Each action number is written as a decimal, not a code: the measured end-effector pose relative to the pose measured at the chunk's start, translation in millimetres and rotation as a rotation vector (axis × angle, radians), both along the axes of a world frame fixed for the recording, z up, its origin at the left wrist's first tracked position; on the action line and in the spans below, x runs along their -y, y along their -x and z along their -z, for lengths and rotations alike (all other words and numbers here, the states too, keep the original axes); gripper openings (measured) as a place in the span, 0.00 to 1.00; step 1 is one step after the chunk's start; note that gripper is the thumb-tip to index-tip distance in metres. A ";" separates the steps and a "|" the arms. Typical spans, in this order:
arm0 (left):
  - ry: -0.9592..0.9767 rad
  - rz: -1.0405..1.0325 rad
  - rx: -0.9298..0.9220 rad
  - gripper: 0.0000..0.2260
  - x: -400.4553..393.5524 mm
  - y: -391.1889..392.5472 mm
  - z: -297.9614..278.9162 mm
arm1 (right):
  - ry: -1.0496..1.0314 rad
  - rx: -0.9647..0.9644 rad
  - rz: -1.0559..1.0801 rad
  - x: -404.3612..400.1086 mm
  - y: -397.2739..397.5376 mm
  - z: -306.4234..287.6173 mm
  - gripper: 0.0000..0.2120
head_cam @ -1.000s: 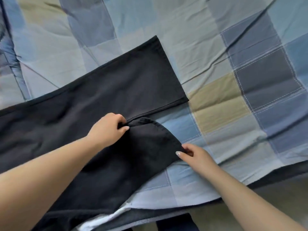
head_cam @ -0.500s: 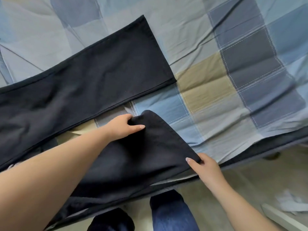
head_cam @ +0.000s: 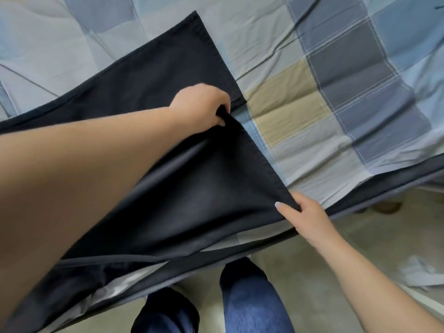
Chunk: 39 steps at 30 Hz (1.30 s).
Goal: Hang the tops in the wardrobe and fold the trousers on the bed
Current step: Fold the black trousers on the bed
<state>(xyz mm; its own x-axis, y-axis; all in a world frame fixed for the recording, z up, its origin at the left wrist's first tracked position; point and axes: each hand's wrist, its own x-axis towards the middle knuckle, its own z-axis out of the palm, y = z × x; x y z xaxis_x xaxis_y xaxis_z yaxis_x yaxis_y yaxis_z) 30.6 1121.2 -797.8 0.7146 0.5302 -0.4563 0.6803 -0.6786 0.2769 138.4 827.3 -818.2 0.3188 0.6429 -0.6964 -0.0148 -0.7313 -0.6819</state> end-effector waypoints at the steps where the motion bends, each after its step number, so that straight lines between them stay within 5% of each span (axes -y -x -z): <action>1: 0.039 -0.029 0.016 0.11 -2.8 -3.2 -0.3 | -0.024 -0.016 -0.002 -3.6 -3.9 -4.0 0.10; 4: 0.261 -0.230 0.113 0.18 8.6 1.6 -7.7 | -0.026 -0.115 0.058 -15.6 -7.0 -17.4 0.09; 8: 0.392 -0.200 0.297 0.20 72.2 27.2 -36.0 | -0.132 -0.230 0.198 -39.5 11.2 -34.0 0.16; 10: 0.520 -0.155 0.288 0.27 105.7 37.9 -50.9 | -0.257 -0.396 0.294 -56.1 16.9 -43.7 0.12; 13: 0.449 -0.220 0.348 0.19 124.4 55.3 -50.2 | -0.389 -0.477 0.238 -72.1 19.7 -48.7 0.10; 15: 0.437 -0.342 0.395 0.09 118.1 62.7 -50.8 | -0.432 -0.278 0.087 -71.6 15.9 -44.4 0.21; 18: 0.601 -0.370 0.451 0.13 97.6 63.3 -63.7 | -0.377 0.169 -0.363 -76.7 8.9 -23.9 0.31; 23: 0.796 -0.272 0.473 0.03 63.4 48.9 -98.8 | -0.245 0.183 -0.412 -109.6 19.2 1.1 0.07; 26: 0.500 -0.228 0.382 0.07 24.2 39.2 -99.4 | -0.132 0.242 -0.401 -93.5 11.0 6.2 0.05; 29: 0.016 0.004 -0.092 0.04 -17.1 20.9 -82.9 | 0.020 0.111 -0.222 -66.0 12.1 1.2 0.08; 31: 0.072 0.052 -0.295 0.05 -23.8 4.6 -66.9 | 0.074 -0.024 -0.180 -54.8 17.0 -6.9 0.09; 35: 0.411 -0.267 -0.115 0.03 -9.4 -21.6 -45.7 | 0.120 -0.185 -0.125 -33.7 3.8 -13.2 0.08; 37: 0.226 -0.197 0.099 0.06 -1.0 -25.8 -36.4 | 0.088 -0.196 0.156 -23.6 -10.5 -11.0 0.07; 39: 0.154 -0.108 0.222 0.07 11.7 -21.1 -27.2 | 0.110 -0.009 0.271 -13.7 -24.5 -3.6 0.08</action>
<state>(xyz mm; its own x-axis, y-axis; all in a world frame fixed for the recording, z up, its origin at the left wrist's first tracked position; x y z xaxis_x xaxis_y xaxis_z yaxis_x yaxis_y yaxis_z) 51.8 1109.6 -770.6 0.7492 0.5455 -0.3756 0.6574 -0.5438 0.5215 162.9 841.0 -814.7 0.4623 0.4557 -0.7607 -0.2252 -0.7694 -0.5978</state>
